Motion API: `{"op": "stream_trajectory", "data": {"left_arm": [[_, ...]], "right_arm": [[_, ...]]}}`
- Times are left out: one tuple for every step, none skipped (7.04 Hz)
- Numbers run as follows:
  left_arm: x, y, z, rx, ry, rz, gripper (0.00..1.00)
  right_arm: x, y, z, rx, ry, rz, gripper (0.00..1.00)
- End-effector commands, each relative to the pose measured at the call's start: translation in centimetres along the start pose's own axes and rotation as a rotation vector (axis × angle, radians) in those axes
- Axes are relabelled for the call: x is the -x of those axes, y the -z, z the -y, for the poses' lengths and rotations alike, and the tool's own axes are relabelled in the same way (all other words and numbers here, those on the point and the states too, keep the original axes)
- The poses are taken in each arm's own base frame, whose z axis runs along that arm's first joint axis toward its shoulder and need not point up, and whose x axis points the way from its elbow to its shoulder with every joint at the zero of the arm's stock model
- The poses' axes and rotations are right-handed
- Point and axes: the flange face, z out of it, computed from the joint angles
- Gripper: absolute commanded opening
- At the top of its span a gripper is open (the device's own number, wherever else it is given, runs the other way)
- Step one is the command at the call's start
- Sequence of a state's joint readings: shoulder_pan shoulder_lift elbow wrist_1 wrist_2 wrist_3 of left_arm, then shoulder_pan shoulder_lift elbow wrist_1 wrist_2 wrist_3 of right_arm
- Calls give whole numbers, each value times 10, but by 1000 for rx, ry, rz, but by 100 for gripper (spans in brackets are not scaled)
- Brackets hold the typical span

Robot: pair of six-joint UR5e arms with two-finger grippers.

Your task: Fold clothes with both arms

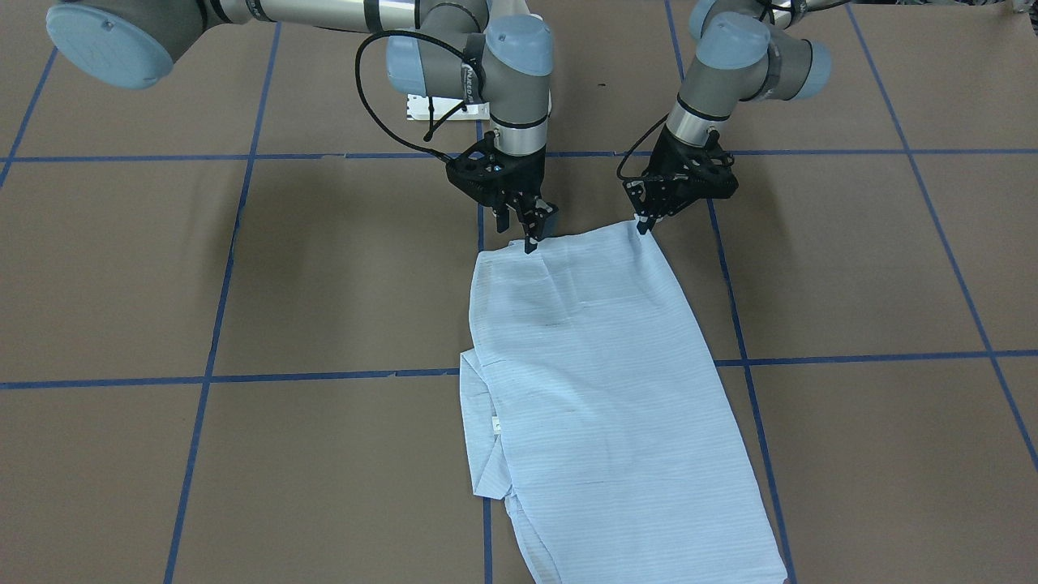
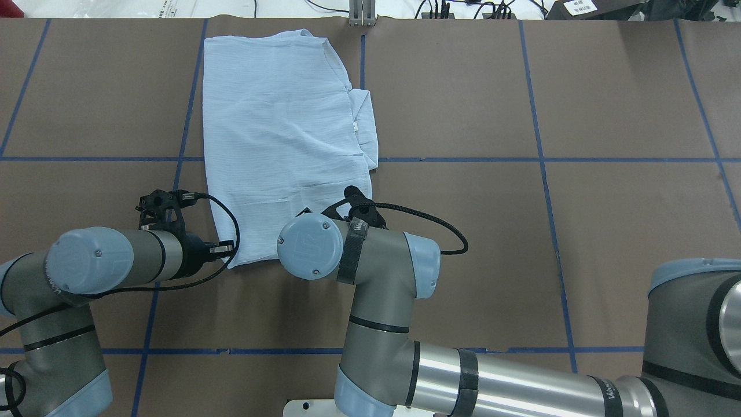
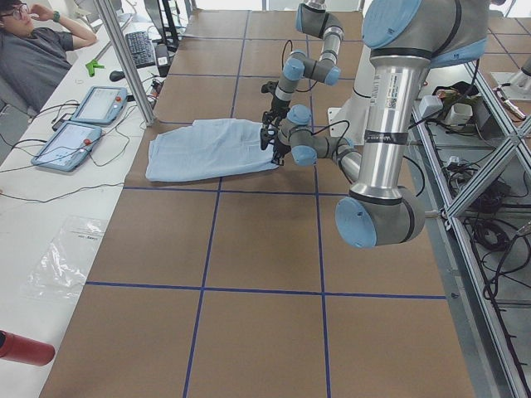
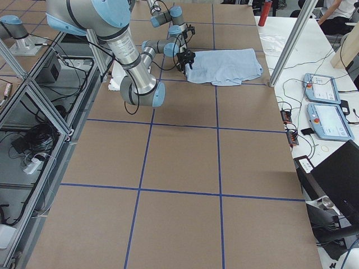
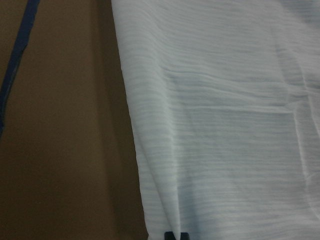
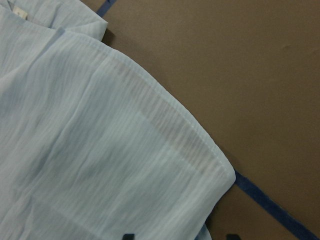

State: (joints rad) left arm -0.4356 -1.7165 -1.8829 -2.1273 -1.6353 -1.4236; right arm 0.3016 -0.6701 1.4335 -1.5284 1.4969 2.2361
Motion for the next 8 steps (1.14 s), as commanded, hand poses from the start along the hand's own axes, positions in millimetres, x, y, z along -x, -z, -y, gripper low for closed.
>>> {"op": "stream_trajectory", "data": {"left_arm": [[0,0,0,0,0,-1,0],[0,0,0,1,0,-1,0],[0,0,0,1,0,-1,0],[0,0,0,1,0,-1,0],[0,0,1,0,-1,0,0],[0,0,0,1,-2,-1,0],[-1,1,0,1,-3,-3,0],[-1,1,1,0,-4,-3,0]], "right_arm": [[-5,-5,-11,0,0,-15,68],[-7,-11,-13,-5,-2,-25,68],[-7,-12,-14,-6,-13,-25,68],[-9,-16,-14,-15,-12,-30,67],[-7,-16,-12,-27,-19,-17,64],[-1,-10,-15,-20,-22,-6,60],[-1,-10,-15,-21,-22,-5,58],[-1,-10,-14,-25,-22,-2,58]]}}
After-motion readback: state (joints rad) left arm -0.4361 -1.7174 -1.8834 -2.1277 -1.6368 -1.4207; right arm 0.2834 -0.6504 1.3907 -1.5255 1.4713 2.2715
